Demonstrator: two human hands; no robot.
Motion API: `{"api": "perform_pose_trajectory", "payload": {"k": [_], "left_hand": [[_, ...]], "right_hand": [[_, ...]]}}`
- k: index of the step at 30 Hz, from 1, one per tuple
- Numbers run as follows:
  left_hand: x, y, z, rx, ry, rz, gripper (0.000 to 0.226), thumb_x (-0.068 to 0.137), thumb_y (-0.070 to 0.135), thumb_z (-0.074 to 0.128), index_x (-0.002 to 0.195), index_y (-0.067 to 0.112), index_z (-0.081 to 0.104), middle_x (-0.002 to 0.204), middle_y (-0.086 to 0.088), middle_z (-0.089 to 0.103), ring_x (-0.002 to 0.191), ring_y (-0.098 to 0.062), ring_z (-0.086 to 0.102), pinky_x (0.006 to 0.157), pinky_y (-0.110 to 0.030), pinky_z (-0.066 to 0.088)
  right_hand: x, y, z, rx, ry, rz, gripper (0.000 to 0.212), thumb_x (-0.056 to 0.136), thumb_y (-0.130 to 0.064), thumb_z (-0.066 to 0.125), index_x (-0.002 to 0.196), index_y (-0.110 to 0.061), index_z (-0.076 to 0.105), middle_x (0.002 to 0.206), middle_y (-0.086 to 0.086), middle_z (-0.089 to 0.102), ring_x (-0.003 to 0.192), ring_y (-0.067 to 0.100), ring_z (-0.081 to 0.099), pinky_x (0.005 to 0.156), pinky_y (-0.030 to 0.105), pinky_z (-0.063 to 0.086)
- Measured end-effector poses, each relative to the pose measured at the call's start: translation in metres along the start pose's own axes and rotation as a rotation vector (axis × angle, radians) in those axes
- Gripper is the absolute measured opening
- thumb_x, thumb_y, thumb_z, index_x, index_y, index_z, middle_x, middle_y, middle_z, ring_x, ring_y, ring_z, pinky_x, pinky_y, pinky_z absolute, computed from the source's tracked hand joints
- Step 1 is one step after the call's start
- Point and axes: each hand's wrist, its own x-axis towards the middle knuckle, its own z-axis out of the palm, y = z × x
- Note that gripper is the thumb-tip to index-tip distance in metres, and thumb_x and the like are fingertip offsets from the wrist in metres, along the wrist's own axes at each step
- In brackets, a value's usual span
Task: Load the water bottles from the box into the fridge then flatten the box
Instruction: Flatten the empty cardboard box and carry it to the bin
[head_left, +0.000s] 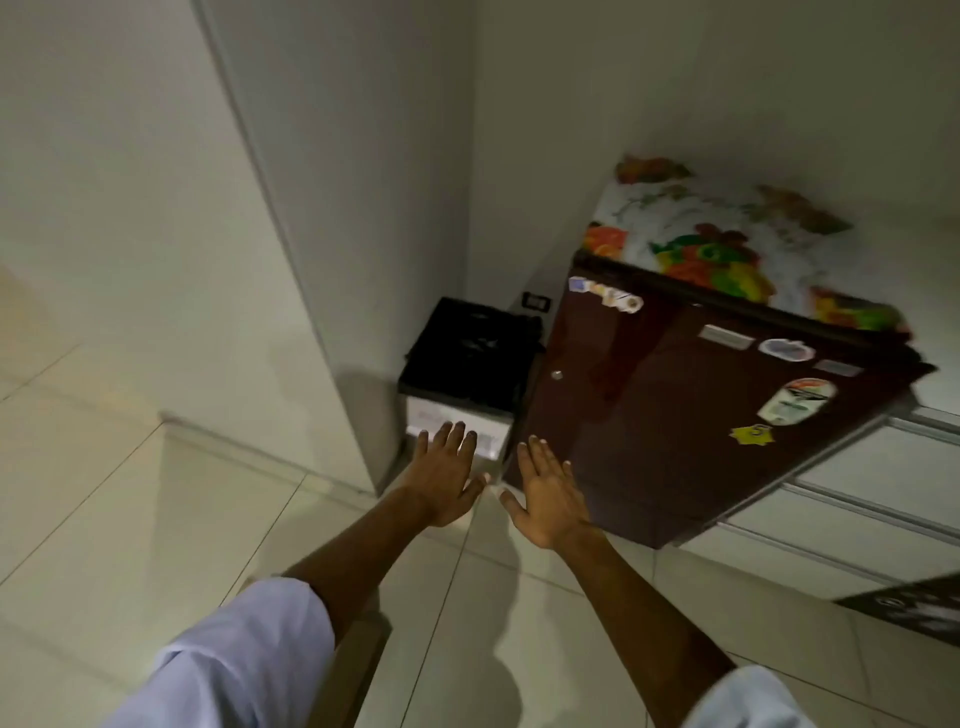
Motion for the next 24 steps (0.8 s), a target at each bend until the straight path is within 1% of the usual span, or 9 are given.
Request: {"api": "perform_pose_trajectory", "payload": {"k": [4,8,12,15,17,20,24], "left_hand": [[-0.058,-0.029,0.054,-0.098,-0.044,-0.152,0.071,0.099,0.053,0.023,0.153,0.007,0.011,0.161,-0.015,0.009,0.149,-0.032,0.007,0.119,-0.053,0.011],[-0.108,-0.054,0.104,-0.146,-0.176,-0.276,0.071,0.1,0.053,0.022,0.154,0.008,0.008,0.162,-0.015,0.005,0.149,-0.032,0.004,0.12,-0.053,0.007],[-0.152,-0.07,0.134,-0.216,-0.232,-0.39,0.07,0.1,0.051,0.028,0.153,0.009,0.01,0.161,-0.014,0.008,0.149,-0.032,0.006,0.12,-0.053,0.008],[-0.178,-0.084,0.156,-0.216,-0.269,-0.421,0.073,0.099,0.053,0.028,0.154,0.01,0.007,0.161,-0.014,0.008,0.149,-0.032,0.007,0.12,-0.052,0.007],[-0.193,-0.095,0.166,-0.222,-0.27,-0.451,0.075,0.099,0.056,0.026,0.154,0.011,0.004,0.162,-0.013,0.007,0.149,-0.031,0.007,0.12,-0.049,0.007],[-0.216,-0.111,0.178,-0.256,-0.279,-0.481,0.074,0.098,0.057,0.024,0.154,0.011,0.007,0.161,-0.013,0.008,0.149,-0.03,0.009,0.12,-0.048,0.01],[-0.242,-0.144,0.197,-0.255,-0.295,-0.452,0.074,0.097,0.058,0.025,0.153,0.012,0.011,0.161,-0.013,0.011,0.148,-0.03,0.011,0.12,-0.048,0.014]], "right_hand": [[-0.013,-0.034,0.059,0.02,-0.085,-0.083,0.076,0.099,-0.049,0.038,0.157,-0.012,0.006,0.165,0.008,-0.001,0.152,0.022,-0.003,0.123,0.044,0.006],[-0.023,-0.058,0.102,0.04,-0.16,-0.129,0.076,0.099,-0.051,0.037,0.157,-0.013,0.004,0.164,0.007,-0.002,0.152,0.021,-0.001,0.123,0.042,0.009],[-0.033,-0.082,0.132,0.052,-0.222,-0.187,0.077,0.099,-0.051,0.038,0.157,-0.013,0.005,0.164,0.008,0.001,0.151,0.023,0.004,0.122,0.043,0.015],[-0.039,-0.103,0.148,0.072,-0.264,-0.201,0.076,0.099,-0.05,0.039,0.156,-0.011,0.007,0.164,0.01,0.003,0.151,0.025,0.007,0.121,0.044,0.018],[-0.043,-0.118,0.156,0.082,-0.293,-0.2,0.076,0.1,-0.049,0.039,0.156,-0.011,0.006,0.164,0.01,0.002,0.151,0.025,0.006,0.121,0.045,0.018],[-0.048,-0.141,0.168,0.071,-0.332,-0.224,0.074,0.1,-0.048,0.038,0.156,-0.01,0.007,0.164,0.011,0.003,0.151,0.025,0.006,0.121,0.045,0.016],[-0.048,-0.178,0.185,0.048,-0.35,-0.227,0.072,0.101,-0.046,0.038,0.156,-0.01,0.008,0.164,0.011,0.005,0.151,0.025,0.007,0.121,0.044,0.016]]}}
